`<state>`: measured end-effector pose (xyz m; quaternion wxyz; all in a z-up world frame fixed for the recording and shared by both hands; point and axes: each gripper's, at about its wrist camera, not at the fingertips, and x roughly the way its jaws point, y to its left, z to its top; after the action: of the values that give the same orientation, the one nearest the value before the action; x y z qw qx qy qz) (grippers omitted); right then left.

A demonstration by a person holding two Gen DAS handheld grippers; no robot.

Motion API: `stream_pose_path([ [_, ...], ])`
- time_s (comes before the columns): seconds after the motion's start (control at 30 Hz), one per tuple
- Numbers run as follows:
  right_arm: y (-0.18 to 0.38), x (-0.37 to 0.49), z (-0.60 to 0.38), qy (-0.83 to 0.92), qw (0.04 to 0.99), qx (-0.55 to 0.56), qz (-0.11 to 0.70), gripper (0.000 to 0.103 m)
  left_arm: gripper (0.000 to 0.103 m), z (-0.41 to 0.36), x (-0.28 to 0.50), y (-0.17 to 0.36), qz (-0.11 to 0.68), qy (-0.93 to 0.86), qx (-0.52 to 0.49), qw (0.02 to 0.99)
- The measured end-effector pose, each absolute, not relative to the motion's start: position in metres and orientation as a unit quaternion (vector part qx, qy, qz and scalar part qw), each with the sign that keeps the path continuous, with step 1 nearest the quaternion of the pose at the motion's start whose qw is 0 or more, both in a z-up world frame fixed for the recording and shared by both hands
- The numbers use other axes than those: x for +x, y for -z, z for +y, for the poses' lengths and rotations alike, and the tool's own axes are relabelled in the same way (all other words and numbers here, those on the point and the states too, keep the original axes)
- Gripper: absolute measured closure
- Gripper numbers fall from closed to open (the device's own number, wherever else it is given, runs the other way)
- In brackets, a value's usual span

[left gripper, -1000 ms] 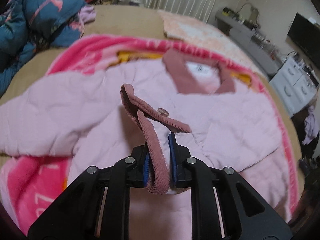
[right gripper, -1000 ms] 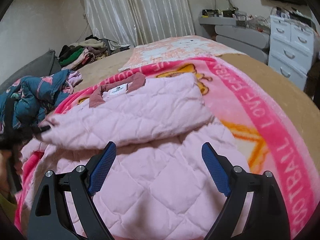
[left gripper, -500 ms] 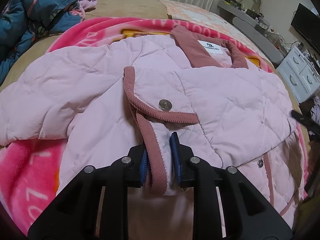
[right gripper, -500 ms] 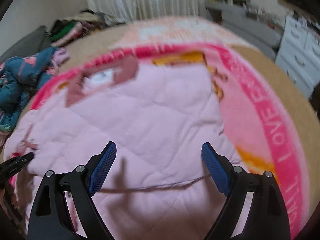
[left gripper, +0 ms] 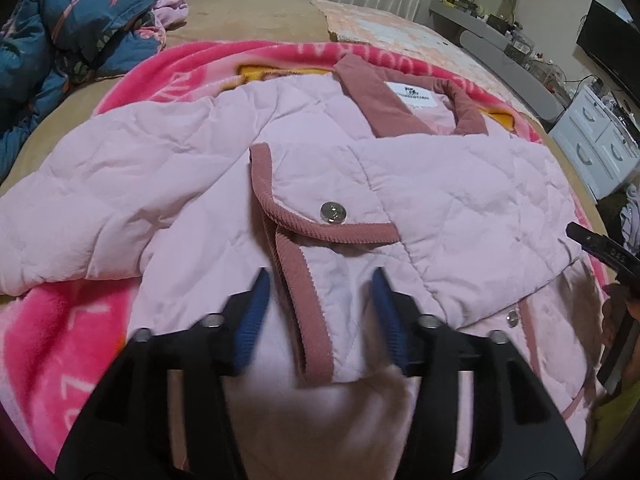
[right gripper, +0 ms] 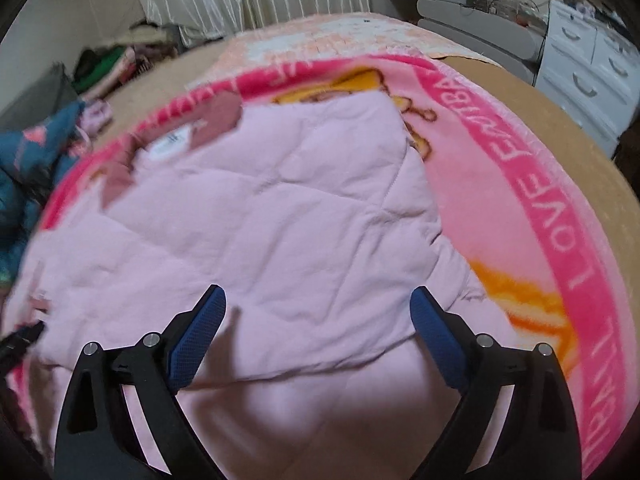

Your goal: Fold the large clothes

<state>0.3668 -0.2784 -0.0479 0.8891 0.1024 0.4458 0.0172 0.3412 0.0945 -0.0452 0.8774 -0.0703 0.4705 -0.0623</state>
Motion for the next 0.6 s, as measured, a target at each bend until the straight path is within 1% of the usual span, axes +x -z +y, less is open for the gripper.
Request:
stream_pose_path([
  [0.07,0.041,0.359,-0.273,-0.029,0.892,0.100,0.439,0.010,0.045,0.094,0.337,0.036,0.464,0.062,-0.068,0.881],
  [0.1,0.038,0.356,-0.269,-0.031,0.894,0.095,0.436,0.010,0.037,0.095,0.335,0.033,0.462,0.058,-0.067,0.882],
  [0.17,0.031,0.347,-0.260,-0.038,0.901,0.079,0.425,0.009,0.027,0.098,0.330,0.023,0.454,0.055,-0.070,0.886],
  [0.2,0.027,0.342,-0.256,-0.040,0.903,0.074,0.421,0.009,0.024,0.099,0.329,0.019,0.453,0.054,-0.072,0.887],
  [0.27,0.021,0.335,-0.250,-0.047,0.906,0.074,0.413,0.008,0.009,0.102,0.324,0.010,0.449,0.046,-0.072,0.889],
  [0.4,0.010,0.323,-0.239,-0.057,0.911,0.070,0.401,0.006,0.009,0.112,0.314,-0.003,0.442,0.006,-0.062,0.895],
  [0.6,-0.004,0.311,-0.217,-0.065,0.918,0.056,0.388,0.005,0.009,0.143,0.295,-0.015,0.427,-0.025,-0.079,0.900],
])
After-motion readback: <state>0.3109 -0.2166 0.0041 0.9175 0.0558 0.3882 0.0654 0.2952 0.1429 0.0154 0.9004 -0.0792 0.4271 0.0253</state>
